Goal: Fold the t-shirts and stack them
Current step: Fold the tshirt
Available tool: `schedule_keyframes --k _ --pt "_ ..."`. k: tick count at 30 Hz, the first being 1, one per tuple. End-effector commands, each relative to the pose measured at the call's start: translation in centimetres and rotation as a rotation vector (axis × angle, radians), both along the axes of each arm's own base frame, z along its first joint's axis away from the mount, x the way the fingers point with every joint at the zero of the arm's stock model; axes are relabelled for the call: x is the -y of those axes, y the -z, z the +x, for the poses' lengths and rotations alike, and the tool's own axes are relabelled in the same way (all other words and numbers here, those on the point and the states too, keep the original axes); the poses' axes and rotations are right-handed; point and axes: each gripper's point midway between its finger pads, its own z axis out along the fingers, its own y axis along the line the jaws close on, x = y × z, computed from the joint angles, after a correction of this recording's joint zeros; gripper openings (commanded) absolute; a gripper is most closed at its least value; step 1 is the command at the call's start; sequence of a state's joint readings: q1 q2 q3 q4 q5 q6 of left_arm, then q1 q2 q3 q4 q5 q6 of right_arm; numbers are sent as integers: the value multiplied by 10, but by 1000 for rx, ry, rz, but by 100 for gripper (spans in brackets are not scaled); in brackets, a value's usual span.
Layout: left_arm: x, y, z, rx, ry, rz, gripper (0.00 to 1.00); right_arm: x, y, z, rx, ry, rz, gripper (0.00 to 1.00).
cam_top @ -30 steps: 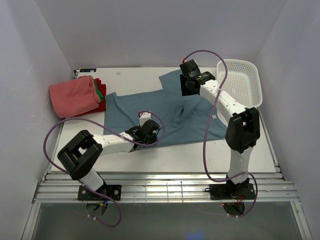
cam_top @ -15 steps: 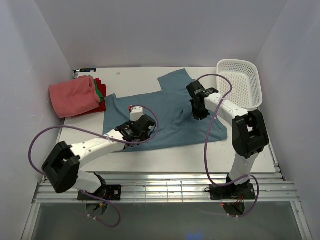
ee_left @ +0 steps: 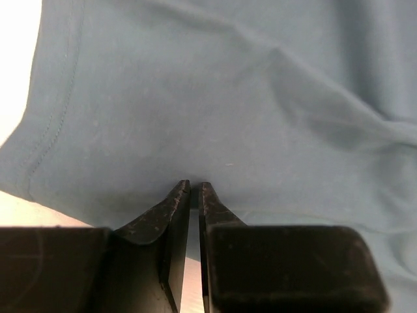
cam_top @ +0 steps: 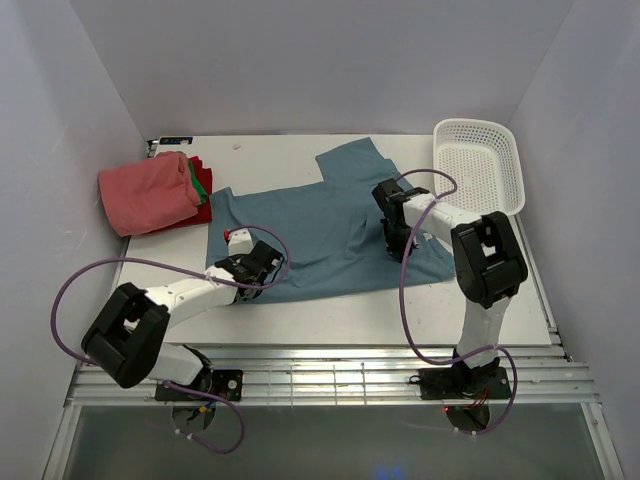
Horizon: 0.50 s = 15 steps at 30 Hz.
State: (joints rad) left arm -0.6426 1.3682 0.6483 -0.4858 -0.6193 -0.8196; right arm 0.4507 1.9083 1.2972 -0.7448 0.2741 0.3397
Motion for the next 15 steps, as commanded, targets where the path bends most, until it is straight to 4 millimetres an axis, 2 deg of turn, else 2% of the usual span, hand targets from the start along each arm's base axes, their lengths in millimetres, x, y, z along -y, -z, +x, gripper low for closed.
schedule_keyframes --k 1,5,11,15 --pt "-4 11 -2 -12 -54 -18 21 11 12 -12 -47 51 -16 8" --pt "-16 22 -16 -53 -121 -5 19 21 21 -22 -85 72 -25 8" --pt "-26 10 -22 -37 -186 -18 19 46 27 -37 -119 136 -34 8" --pt "-31 5 -29 -44 -220 -21 19 53 25 -47 -131 163 -22 8"
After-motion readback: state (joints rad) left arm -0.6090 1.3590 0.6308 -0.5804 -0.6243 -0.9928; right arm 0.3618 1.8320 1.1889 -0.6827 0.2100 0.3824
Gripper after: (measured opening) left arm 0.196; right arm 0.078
